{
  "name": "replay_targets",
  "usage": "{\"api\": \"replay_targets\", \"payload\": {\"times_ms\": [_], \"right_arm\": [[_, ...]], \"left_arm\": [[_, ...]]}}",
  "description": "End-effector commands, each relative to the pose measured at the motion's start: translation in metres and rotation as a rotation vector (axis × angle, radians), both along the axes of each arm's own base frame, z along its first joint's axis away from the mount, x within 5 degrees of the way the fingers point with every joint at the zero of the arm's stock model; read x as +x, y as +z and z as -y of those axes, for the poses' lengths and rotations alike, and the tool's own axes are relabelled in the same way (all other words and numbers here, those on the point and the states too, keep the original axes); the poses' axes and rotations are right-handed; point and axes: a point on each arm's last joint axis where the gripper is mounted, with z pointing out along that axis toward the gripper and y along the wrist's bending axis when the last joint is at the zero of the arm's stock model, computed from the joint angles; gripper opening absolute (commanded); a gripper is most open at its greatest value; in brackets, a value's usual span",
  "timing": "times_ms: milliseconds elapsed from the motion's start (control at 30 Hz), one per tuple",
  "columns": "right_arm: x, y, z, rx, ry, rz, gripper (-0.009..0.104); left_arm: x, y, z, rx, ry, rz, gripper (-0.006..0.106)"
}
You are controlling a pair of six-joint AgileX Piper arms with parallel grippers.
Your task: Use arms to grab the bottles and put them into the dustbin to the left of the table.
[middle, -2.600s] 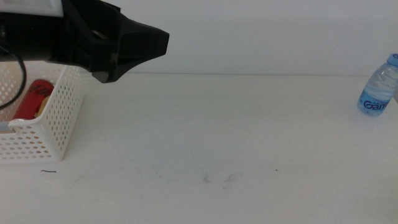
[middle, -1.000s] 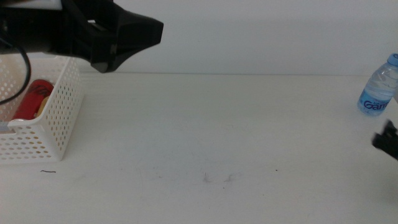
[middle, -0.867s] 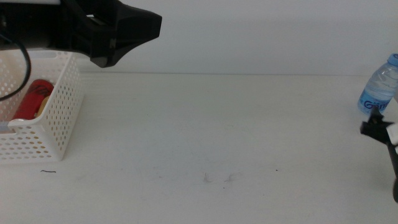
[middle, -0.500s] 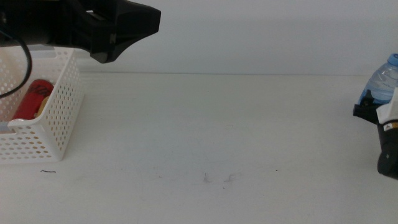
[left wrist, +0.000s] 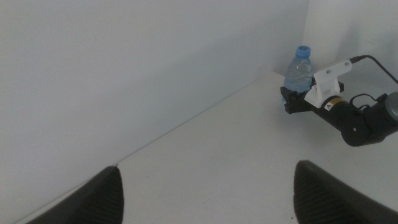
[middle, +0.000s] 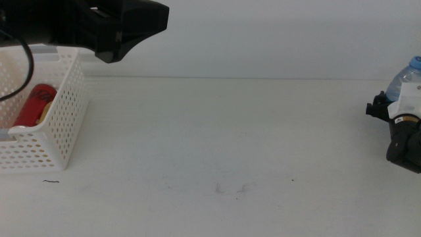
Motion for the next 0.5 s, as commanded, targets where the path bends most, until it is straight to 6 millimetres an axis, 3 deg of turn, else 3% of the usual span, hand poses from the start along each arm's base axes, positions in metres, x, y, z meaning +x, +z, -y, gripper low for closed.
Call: {"api": "replay_targets", "payload": {"times_ms": [0,67,133,267,400,467], "right_arm": [[0.005,0.002,0.008,-0.025,-0.027,0.010,0.053],[0.008,0.003,0.009,-0.030,-0.029,0.015,0.032],[0.009,0.007,0.005,-0.027,-0.022,0.024,-0.001],[0.007,0.042,-0.046,0.007,0.032,0.062,-0.002],[-0.005,0.086,-0.143,0.003,0.277,0.120,-0.002],[-0.012,0.097,-0.187,-0.006,0.402,0.151,-0.002]], "left_arm": [[0.000,0.001,0.000,-0.005,0.004,0.010,0.094],[0.000,0.001,0.000,-0.005,0.004,0.010,0.094],[0.000,0.001,0.000,-0.005,0.004,0.010,0.094],[0.000,0.001,0.000,-0.006,0.005,0.012,0.094],[0.000,0.001,0.000,-0.006,0.005,0.012,0.094],[0.000,0.001,0.000,-0.006,0.005,0.012,0.094]]}}
